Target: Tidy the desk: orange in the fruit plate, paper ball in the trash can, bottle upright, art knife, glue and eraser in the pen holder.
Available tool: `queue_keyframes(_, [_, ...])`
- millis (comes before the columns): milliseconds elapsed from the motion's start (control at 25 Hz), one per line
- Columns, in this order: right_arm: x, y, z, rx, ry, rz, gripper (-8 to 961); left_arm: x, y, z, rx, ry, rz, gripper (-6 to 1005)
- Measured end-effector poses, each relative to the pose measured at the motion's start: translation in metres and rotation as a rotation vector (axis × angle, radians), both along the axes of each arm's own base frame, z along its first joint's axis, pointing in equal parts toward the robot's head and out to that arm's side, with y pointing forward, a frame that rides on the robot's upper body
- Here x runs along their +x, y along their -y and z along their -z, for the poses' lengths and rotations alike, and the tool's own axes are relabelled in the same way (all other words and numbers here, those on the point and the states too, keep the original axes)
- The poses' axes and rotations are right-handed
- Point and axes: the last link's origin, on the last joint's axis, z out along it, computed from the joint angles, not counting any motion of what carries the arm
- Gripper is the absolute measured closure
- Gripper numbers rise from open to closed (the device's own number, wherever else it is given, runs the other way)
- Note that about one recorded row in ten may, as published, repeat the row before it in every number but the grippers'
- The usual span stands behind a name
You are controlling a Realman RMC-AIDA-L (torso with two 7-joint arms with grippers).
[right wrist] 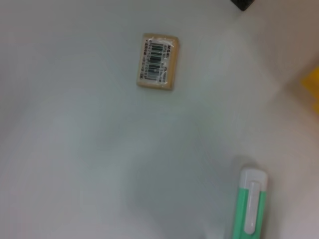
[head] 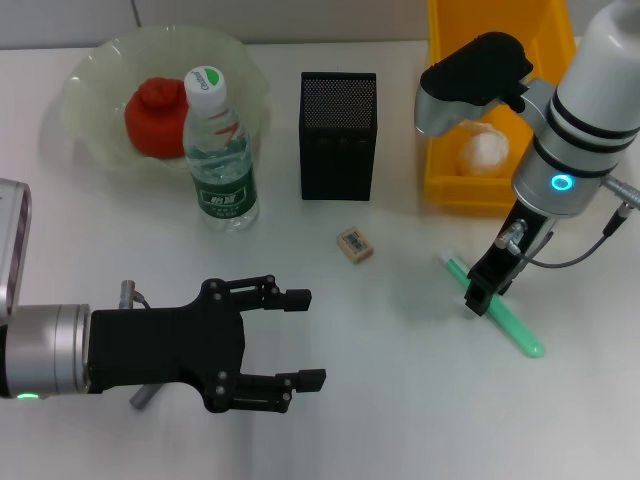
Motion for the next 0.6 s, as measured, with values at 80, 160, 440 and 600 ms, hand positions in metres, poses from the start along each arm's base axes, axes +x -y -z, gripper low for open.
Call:
queue_keyframes(80, [0.0,0.0,0.0,0.0,0.001,-0.001,582,0.0,0.0,0.0,0.0,0.0,0.0,197])
queue_keyframes(160, [0.0002,0.0008,0.0009,-0.007,0.007,-0.005,589,0.0,0.0,0.0,0.0,0.0,0.0,197])
queue_keyframes(440, [-0.0013,0.0027,0.0034,-0.02,0.005,-0.011,612,0.0,-0.0001,-0.0001,0.001,0.0,0.0,197])
queue_keyframes(600, [-0.0015,0.0026,0.0034,-0.02,0.005,-0.012,631,0.0,0.0,-0.0001,0.0,0.0,0.0,197])
